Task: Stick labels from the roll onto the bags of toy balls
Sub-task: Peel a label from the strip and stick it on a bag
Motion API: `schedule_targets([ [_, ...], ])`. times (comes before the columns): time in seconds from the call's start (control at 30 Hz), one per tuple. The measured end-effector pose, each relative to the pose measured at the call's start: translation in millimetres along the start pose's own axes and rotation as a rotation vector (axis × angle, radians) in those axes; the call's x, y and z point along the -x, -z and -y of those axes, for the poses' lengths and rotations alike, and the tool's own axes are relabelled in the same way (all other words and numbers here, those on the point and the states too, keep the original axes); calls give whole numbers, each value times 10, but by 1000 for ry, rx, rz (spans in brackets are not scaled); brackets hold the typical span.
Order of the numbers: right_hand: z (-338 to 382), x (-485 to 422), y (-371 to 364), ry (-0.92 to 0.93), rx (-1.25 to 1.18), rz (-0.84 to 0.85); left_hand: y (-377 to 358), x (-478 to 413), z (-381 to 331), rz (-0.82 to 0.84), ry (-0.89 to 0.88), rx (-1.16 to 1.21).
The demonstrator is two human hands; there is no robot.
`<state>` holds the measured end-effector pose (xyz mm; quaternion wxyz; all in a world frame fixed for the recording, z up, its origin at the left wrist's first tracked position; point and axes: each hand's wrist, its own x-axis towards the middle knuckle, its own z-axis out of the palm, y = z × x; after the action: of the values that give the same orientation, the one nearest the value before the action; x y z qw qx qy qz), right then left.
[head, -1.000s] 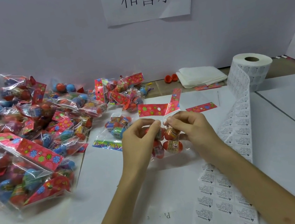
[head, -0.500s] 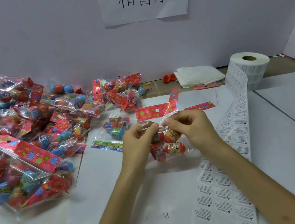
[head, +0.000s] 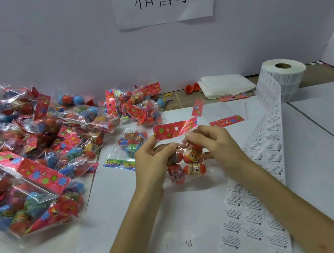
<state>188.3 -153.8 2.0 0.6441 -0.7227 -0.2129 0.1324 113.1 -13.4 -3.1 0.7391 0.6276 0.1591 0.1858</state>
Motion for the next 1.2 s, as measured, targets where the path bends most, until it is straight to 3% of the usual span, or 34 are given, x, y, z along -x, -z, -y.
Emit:
schedule_targets([
  [0.27, 19, -12, 46, 34, -12, -38, -29, -24, 43, -115, 15, 2],
  [0.43, 11, -34, 63, 76, -56, -272, -23, 14, 37, -177, -259, -167],
  [0.5, 21, -46, 96, 81, -70, -352, -36, 27, 32, -112, -311, -224],
  [0.63, 65, -17, 60, 127, -160, -211, -120, 78, 87, 89, -248, -315],
  [0.77, 92, 10, 16, 158, -248, 55, -73, 19, 125, -14, -202, -260],
  [0.83, 91, 10, 21, 196, -230, 31, -26, -17, 100, -41, -98, -135],
  [0.93, 58, -27, 72, 214, -45, -216, 10, -29, 61, -10, 52, 24],
  [1.0, 41, -64, 130, 150, 3, -288, 12, -33, 53, 16, 99, 48],
  [1.1, 54, -73, 169, -48, -80, -145, -2, -28, 43, 42, 128, 65],
  [1.2, 55, -43, 115, -77, -82, -54, -5, -13, 28, 87, 137, 62],
])
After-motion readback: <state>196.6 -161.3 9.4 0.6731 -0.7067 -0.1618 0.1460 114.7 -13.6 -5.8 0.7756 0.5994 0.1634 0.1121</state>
